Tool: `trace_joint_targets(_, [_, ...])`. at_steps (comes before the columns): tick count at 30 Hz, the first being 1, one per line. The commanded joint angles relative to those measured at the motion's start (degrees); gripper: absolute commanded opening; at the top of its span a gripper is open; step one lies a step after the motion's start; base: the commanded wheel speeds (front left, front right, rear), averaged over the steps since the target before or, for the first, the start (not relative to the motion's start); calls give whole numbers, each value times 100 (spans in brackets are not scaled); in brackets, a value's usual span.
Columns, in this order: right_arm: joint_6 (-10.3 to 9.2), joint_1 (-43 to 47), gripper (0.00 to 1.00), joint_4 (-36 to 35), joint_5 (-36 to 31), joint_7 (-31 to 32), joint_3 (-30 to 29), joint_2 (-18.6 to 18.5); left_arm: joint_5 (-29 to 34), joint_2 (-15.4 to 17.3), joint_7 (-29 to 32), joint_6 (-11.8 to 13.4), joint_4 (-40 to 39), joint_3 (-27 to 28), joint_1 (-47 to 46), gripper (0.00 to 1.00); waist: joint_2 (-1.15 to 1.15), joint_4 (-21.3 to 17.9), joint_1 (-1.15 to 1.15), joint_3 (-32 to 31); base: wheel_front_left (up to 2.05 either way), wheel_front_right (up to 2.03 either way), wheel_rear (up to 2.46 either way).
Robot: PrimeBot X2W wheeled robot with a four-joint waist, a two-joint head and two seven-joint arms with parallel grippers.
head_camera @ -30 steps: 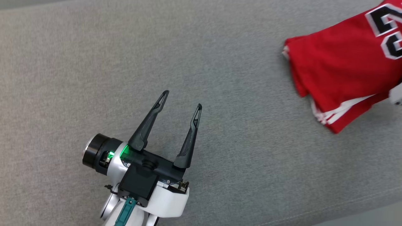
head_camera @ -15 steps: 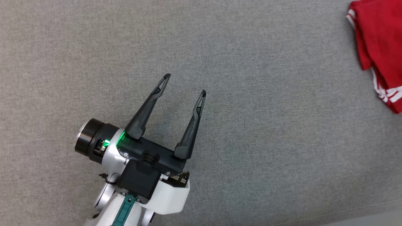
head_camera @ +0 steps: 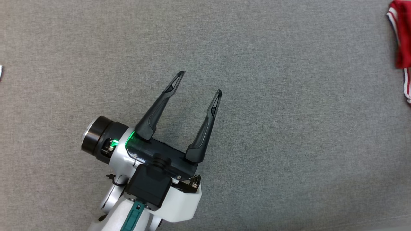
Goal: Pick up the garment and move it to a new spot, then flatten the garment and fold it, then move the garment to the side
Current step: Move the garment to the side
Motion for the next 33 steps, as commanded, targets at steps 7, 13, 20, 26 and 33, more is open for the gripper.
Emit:
trace_joint_targets(7, [2,27,100,-315,-323,-22,-105,528,-125,-16,-59,98,84,29,55,100,0,84,0,-233,0,0,0])
trace_joint_targets(13, [2,312,100,-663,326,-22,553,953,-330,-78,-143,283,232,103,212,100,0,187,0,-640,0,0,0])
trace_joint_targets(20, [2,914,100,-1279,1376,-21,1741,1129,-636,-150,-58,621,474,327,477,100,0,340,0,-1107,0,0,0])
trace_joint_targets(26, [2,1529,100,-2119,2302,-22,2801,1209,-996,-158,-97,842,817,643,741,100,0,391,0,-1553,0,0,0])
trace_joint_targets(33, [2,2454,100,-3050,2921,-22,3682,1382,-1484,-173,-277,979,1386,1065,1120,100,0,331,0,-2222,0,0,0])
